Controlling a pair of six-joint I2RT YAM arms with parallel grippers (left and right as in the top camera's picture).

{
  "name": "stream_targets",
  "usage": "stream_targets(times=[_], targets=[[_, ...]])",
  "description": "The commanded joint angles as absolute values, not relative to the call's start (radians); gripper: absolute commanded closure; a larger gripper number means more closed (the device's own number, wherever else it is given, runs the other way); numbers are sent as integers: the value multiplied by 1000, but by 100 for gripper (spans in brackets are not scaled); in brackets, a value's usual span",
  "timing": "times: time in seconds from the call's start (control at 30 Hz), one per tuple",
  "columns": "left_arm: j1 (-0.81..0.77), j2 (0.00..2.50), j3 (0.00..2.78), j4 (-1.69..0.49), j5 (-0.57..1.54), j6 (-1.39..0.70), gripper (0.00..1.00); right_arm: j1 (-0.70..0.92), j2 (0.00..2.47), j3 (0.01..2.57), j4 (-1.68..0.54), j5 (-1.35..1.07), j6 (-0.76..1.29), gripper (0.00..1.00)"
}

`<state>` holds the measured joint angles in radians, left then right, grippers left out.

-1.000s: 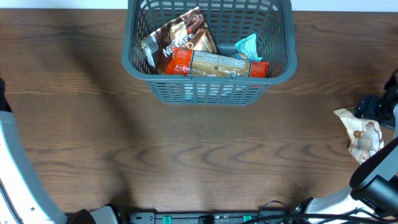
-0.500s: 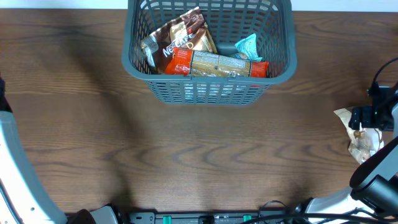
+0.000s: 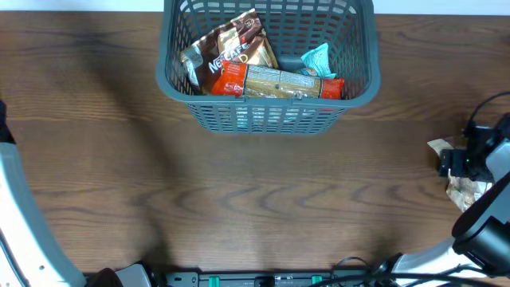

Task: Pack container
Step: 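Lower right gripper onto the PanTree bag and grasp it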

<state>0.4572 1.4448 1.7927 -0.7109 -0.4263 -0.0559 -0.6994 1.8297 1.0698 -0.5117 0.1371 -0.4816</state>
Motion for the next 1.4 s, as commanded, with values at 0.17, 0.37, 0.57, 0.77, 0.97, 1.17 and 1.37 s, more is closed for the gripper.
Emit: stream_targets(times=[0.17, 0.37, 0.57, 0.77, 0.97, 1.17, 1.37], targets=[[462, 1444, 1791, -711, -439, -65, 1, -738, 1957, 1005, -478, 167, -348, 1], [462, 1444, 1791, -711, -439, -65, 2, -738, 1957, 1005, -456, 124, -344, 1], [462, 1444, 1791, -711, -439, -65, 1, -738, 1957, 1005, -456, 74, -291, 1], [462, 1444, 1791, -711, -439, -65, 2, -738, 1957, 1005, -455, 75, -276, 1], [462, 1444, 1791, -711, -439, -65, 1, -738, 1957, 1006, -440, 74, -240, 1], [462, 1444, 1791, -711, -439, -65, 1, -738, 1956, 1006, -499, 79, -240, 1], [462, 1444, 1791, -711, -439, -65, 2, -738, 1956, 1016, -573, 81, -237, 1]])
